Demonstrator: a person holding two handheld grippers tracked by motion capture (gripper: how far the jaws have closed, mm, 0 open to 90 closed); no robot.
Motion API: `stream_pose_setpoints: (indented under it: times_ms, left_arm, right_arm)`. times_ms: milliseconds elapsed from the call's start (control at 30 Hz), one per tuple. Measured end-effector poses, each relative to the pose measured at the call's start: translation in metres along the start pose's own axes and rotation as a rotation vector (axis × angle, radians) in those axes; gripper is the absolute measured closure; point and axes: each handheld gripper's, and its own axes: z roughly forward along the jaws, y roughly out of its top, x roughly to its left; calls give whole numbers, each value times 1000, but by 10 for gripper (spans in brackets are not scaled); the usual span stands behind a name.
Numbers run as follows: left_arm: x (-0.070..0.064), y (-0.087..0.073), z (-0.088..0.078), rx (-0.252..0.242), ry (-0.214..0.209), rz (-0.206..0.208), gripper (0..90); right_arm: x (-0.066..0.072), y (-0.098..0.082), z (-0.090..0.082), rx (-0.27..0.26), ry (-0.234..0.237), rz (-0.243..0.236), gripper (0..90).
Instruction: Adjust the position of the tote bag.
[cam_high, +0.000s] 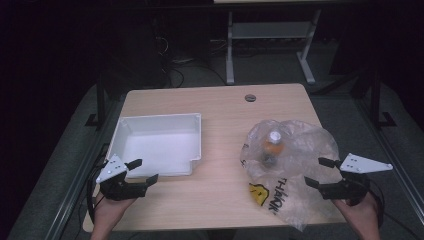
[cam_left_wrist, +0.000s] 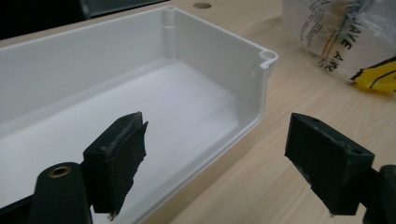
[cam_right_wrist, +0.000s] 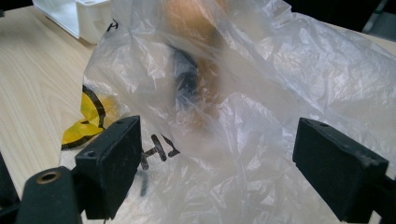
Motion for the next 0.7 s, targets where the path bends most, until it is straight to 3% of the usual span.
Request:
stream_pose_setpoints:
  times_ms: [33, 100, 167, 467, 700]
  left_arm:
    - [-2, 6, 1, 2, -21, 26, 200]
    - [-4, 8, 2, 2, -31, 24, 211]
    - [-7, 16, 6, 7, -58, 57, 211]
    - [-19, 41, 21, 37, -116, 161, 208]
    - [-30, 62, 38, 48, -188, 191, 208]
  right_arm:
    - [0, 0, 0, -6, 4, -5, 148]
    - [0, 0, 0, -6, 5, -4, 148]
    - [0, 1, 0, -4, 10, -2, 148]
    - [-1, 3, -3, -40, 37, 15, 147]
    - [-2, 4, -2, -34, 47, 12, 147]
